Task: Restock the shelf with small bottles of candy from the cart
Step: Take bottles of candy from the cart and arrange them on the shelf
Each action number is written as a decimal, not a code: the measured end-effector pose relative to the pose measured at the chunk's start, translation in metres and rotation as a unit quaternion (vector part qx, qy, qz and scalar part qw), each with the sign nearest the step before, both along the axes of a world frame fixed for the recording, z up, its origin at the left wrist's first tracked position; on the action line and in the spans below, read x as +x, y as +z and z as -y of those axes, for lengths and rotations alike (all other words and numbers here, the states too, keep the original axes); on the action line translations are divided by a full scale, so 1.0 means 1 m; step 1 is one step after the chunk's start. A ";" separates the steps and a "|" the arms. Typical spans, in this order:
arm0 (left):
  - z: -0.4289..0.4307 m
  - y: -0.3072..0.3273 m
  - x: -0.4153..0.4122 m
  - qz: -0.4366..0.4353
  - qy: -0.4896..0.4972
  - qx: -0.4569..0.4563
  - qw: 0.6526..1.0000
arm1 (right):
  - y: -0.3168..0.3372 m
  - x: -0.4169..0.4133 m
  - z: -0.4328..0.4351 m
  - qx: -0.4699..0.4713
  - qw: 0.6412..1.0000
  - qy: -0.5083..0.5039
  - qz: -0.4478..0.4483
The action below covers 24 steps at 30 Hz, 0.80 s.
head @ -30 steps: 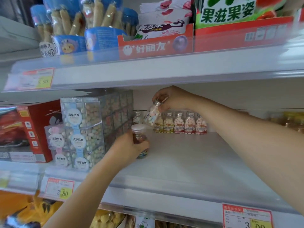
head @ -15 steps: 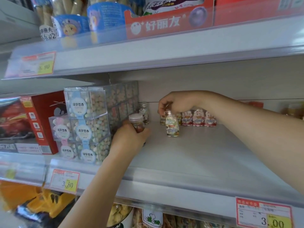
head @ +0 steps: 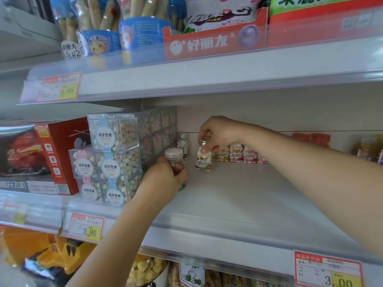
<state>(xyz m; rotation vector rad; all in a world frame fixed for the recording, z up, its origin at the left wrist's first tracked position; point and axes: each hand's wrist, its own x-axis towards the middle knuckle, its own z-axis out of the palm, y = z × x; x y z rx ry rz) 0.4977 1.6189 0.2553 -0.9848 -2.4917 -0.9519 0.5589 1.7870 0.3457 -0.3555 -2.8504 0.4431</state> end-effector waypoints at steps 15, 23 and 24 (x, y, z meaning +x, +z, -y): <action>-0.003 -0.006 -0.004 0.014 -0.011 0.046 0.999 | -0.020 -0.084 -0.026 0.127 0.986 -0.076 -0.083; -0.002 -0.006 -0.003 0.031 -0.033 0.058 0.997 | -0.023 -0.084 -0.036 0.206 0.970 -0.097 -0.080; -0.002 -0.006 -0.003 0.029 -0.034 0.057 0.997 | -0.024 -0.084 -0.036 0.218 0.968 -0.094 -0.078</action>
